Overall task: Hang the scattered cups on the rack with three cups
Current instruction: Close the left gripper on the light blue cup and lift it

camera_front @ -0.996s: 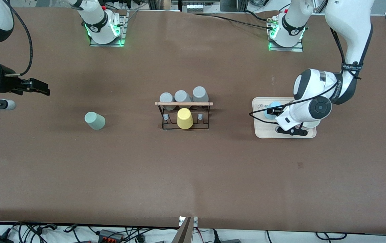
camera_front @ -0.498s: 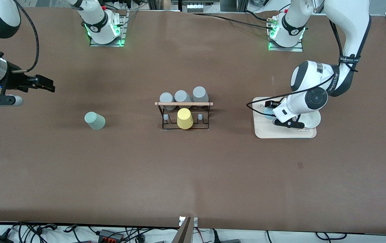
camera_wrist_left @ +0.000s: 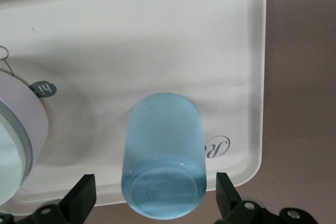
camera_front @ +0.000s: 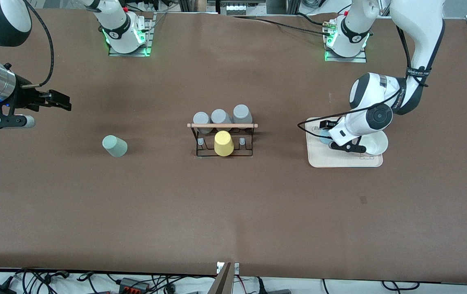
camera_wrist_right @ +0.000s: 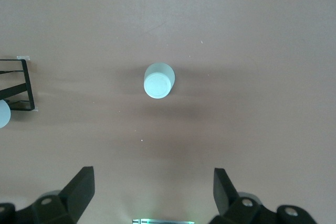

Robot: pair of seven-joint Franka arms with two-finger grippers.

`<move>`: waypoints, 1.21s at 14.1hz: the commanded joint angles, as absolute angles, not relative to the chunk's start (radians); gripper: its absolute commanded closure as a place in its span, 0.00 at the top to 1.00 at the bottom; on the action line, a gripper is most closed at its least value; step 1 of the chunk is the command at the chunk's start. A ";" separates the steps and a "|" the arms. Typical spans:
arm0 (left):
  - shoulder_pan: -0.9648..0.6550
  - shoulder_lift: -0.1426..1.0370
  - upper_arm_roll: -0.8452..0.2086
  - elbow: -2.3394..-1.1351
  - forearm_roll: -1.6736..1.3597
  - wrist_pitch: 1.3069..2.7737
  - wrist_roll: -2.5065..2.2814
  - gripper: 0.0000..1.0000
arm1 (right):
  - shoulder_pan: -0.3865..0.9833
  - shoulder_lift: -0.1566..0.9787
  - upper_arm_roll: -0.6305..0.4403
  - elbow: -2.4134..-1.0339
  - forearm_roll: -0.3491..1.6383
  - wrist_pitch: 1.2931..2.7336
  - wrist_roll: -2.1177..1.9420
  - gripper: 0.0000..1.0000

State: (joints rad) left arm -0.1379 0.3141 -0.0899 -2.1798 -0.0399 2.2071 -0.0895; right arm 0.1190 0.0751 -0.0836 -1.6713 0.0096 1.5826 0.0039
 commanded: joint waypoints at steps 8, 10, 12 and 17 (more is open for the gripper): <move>-0.144 0.345 -0.094 -2.180 -0.040 2.227 -0.097 0.79 | 0.118 0.038 -0.084 -1.730 0.021 1.575 0.021 1.00; -0.144 0.344 -0.095 -2.178 -0.040 2.215 -0.097 0.58 | 0.120 0.038 -0.084 -1.732 0.021 1.575 0.021 1.00; -0.144 0.345 -0.094 -2.154 -0.040 2.201 -0.097 0.38 | 0.118 0.038 -0.086 -1.743 0.021 1.575 0.021 1.00; -0.161 0.395 -0.094 -1.877 -0.037 2.072 -0.083 0.27 | 0.118 0.038 -0.086 -1.746 0.021 1.575 0.023 1.00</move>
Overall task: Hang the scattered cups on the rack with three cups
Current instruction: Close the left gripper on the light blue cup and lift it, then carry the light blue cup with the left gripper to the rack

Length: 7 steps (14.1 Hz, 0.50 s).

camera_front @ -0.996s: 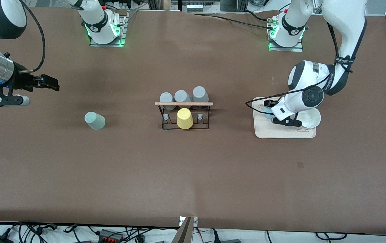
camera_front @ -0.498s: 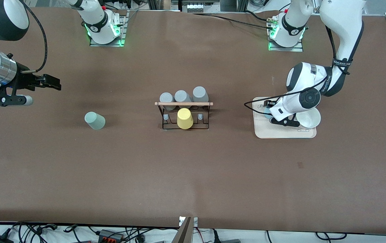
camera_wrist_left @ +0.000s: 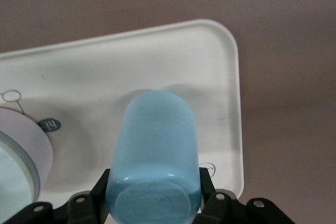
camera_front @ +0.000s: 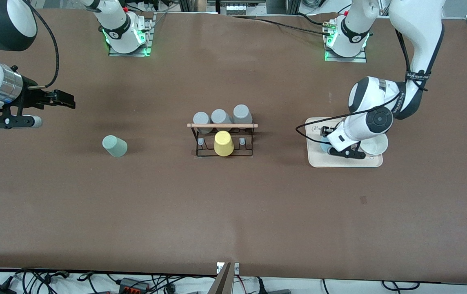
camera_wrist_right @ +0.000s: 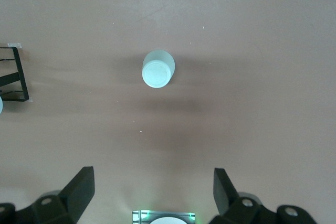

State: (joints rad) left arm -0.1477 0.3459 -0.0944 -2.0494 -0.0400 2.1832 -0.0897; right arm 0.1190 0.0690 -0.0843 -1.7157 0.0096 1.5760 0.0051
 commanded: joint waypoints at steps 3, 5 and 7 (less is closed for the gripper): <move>-0.182 0.526 -0.094 -1.570 -0.031 1.880 -0.081 0.27 | 0.117 0.038 -0.087 -1.746 0.021 1.575 0.023 1.00; -0.216 0.561 -0.094 -1.444 -0.041 1.794 -0.084 0.27 | 0.114 0.040 -0.089 -1.749 0.021 1.574 0.023 1.00; -0.245 0.563 -0.095 -1.396 -0.041 1.779 -0.084 0.27 | 0.114 0.040 -0.091 -1.749 0.021 1.575 0.023 1.00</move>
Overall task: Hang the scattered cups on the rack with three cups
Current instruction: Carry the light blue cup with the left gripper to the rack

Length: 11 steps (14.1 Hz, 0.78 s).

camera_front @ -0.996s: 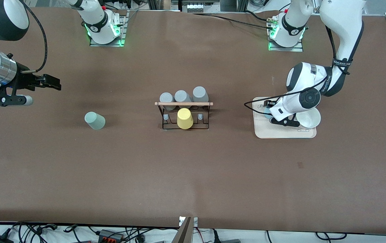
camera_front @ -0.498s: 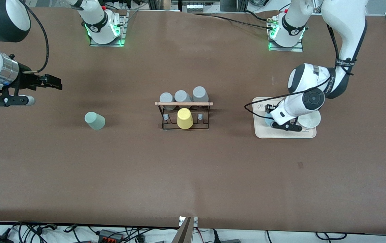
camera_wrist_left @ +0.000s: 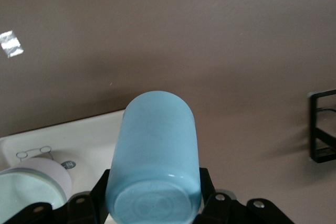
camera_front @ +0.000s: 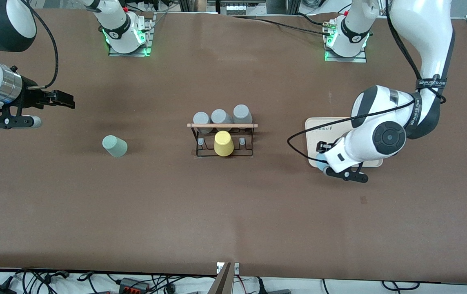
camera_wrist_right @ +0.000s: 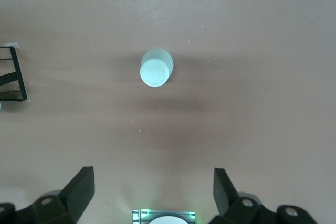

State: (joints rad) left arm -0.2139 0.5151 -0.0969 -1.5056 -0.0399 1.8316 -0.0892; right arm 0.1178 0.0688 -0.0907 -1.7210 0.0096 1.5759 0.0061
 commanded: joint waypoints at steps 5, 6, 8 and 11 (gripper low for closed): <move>-0.328 0.592 -0.095 -1.255 -0.124 1.784 -0.084 0.27 | 0.114 0.040 -0.091 -1.749 0.021 1.578 0.023 1.00; -0.357 0.601 -0.095 -1.232 -0.126 1.784 -0.086 0.27 | 0.114 0.040 -0.091 -1.749 0.021 1.578 0.023 1.00; -0.396 0.621 -0.095 -1.192 -0.127 1.784 -0.094 0.27 | 0.112 0.040 -0.092 -1.758 0.021 1.583 0.023 1.00; -0.436 0.637 -0.095 -1.167 -0.143 1.786 -0.095 0.29 | 0.112 0.038 -0.094 -1.761 0.023 1.588 0.023 1.00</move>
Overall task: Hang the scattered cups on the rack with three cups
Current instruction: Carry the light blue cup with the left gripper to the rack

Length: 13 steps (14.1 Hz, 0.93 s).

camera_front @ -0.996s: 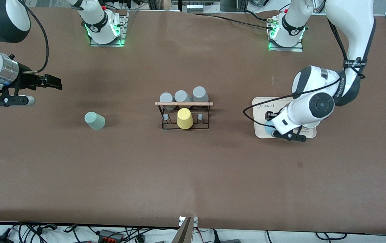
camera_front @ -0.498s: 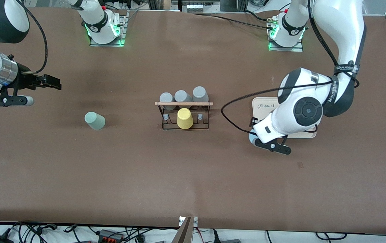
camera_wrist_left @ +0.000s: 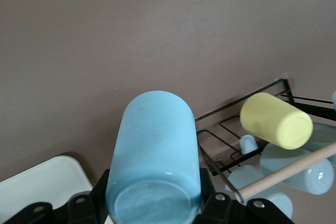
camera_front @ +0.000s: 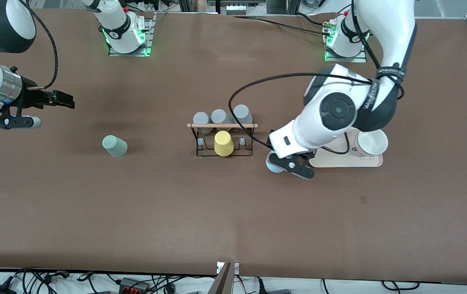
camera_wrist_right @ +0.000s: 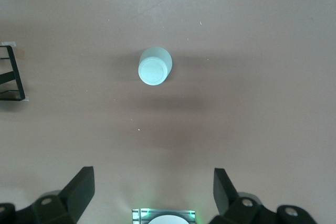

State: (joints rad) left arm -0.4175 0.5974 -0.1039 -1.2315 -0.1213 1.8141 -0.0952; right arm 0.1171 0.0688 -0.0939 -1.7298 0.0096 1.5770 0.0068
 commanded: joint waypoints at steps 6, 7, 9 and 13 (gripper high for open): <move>-0.517 0.684 -0.086 -1.164 -0.137 1.790 -0.101 0.30 | 0.112 0.038 -0.094 -1.764 0.023 1.589 0.023 1.00; -0.517 0.686 -0.092 -1.164 -0.135 1.792 -0.097 0.30 | 0.112 0.038 -0.094 -1.769 0.023 1.592 0.023 1.00; -0.544 0.684 -0.091 -1.164 -0.133 1.790 -0.094 0.30 | 0.112 0.038 -0.094 -1.769 0.023 1.601 0.023 1.00; -0.589 0.684 -0.081 -1.164 -0.071 1.782 -0.094 0.30 | 0.112 0.040 -0.094 -1.781 0.023 1.649 0.023 1.00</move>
State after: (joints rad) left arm -0.5572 0.6706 -0.0984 -1.2039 -0.1125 1.8121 -0.0995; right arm 0.1166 0.0687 -0.0949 -1.7408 0.0096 1.6094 0.0073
